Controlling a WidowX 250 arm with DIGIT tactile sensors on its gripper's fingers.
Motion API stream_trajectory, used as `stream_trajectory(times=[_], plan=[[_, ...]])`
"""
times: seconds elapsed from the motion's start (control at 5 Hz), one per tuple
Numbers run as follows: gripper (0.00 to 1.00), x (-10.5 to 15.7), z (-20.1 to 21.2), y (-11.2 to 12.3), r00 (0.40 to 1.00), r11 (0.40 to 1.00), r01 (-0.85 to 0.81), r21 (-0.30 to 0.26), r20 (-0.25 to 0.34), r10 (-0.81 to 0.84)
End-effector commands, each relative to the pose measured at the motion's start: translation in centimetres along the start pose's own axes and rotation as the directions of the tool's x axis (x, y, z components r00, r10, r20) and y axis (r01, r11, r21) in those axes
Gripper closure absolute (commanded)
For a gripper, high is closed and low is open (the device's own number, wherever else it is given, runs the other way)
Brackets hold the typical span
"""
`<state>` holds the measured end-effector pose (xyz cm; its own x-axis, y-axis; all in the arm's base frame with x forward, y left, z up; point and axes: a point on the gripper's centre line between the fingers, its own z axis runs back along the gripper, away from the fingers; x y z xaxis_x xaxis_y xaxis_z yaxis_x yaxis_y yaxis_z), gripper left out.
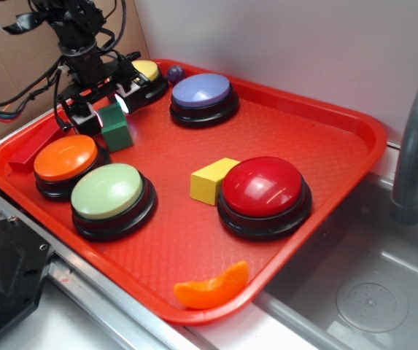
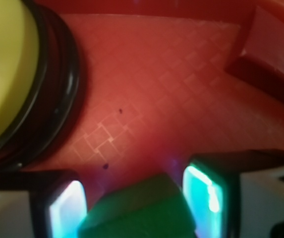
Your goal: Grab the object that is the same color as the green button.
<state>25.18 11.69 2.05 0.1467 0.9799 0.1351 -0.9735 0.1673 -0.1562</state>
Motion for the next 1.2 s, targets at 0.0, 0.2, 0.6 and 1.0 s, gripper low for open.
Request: stream_trajectory(times=[0.0, 0.2, 0.6, 1.0], plan=[[1.00, 0.1, 0.7, 0.3, 0.999, 0.999, 0.030, -0.035, 0.024, -0.029], [1.00, 0.5, 3.7, -0.2, 0.998, 0.998, 0.056, -0.037, 0.000, -0.056], [1.00, -1.1, 9.8, -3.7, 0.907, 0.918, 0.390, -0.072, -0.141, -0.397], [1.00, -6.7, 15.5, -4.2, 0.693, 0.701, 0.697, -0.151, -0.110, -0.712]])
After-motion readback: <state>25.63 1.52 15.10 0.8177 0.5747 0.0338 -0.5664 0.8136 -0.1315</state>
